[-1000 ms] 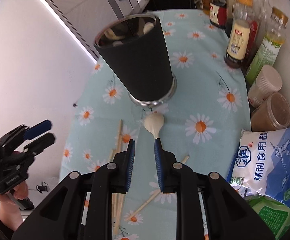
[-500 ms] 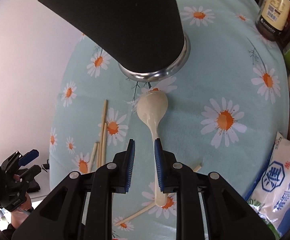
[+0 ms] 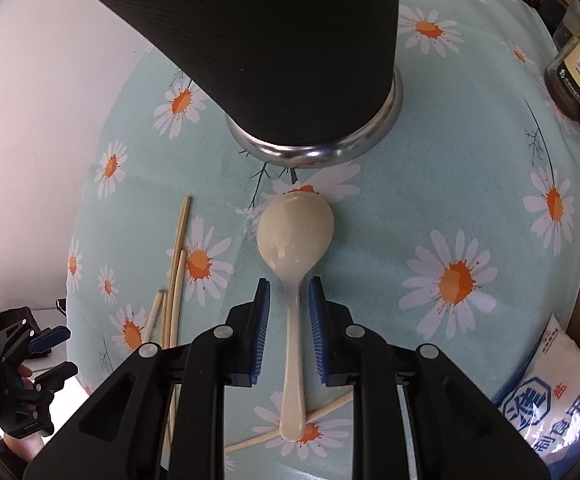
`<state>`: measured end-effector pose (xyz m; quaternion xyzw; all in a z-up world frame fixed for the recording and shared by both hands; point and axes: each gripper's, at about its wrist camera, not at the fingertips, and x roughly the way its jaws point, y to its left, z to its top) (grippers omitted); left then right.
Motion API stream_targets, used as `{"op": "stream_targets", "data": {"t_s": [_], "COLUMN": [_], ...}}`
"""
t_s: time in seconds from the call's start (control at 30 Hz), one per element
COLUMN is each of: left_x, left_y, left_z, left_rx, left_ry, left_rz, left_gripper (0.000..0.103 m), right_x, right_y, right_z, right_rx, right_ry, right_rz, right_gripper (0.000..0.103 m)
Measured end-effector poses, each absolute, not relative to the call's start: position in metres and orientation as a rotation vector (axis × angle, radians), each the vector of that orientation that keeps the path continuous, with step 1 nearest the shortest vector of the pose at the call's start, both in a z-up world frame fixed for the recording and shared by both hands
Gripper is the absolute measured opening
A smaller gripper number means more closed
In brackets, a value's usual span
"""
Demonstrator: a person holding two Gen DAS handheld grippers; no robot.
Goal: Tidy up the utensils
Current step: 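Lower the right gripper onto the cream spoon beside the holder and grasp it, then lift the cream spoon with the right gripper while the left gripper grasps a chopstick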
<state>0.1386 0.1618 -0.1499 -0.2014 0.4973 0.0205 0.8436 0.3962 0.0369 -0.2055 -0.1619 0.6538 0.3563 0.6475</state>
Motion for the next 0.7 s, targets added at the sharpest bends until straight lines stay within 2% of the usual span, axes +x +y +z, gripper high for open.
{"op": "stream_targets", "data": {"t_s": [0.23, 0.3, 0.7], "left_x": [0.139, 0.140, 0.150], "left_y": [0.164, 0.163, 0.152], "left_z": [-0.151, -0.151, -0.157], "left_rx": [-0.443, -0.444, -0.434], "left_ry": [1.052, 1.056, 1.084], "left_rz": [0.058, 0.058, 0.055], "left_gripper": [0.036, 0.036, 0.036], "right_x": [0.390, 0.385, 0.381], "right_y": [0.046, 0.049, 0.041], "right_z": [-0.205, -0.205, -0.195], "right_rx": [-0.444, -0.497, -0.398], "right_ry": [1.438, 1.400, 1.396], "right_rz": [0.841, 0.821, 0.876], "right_gripper": [0.021, 0.013, 0.006]}}
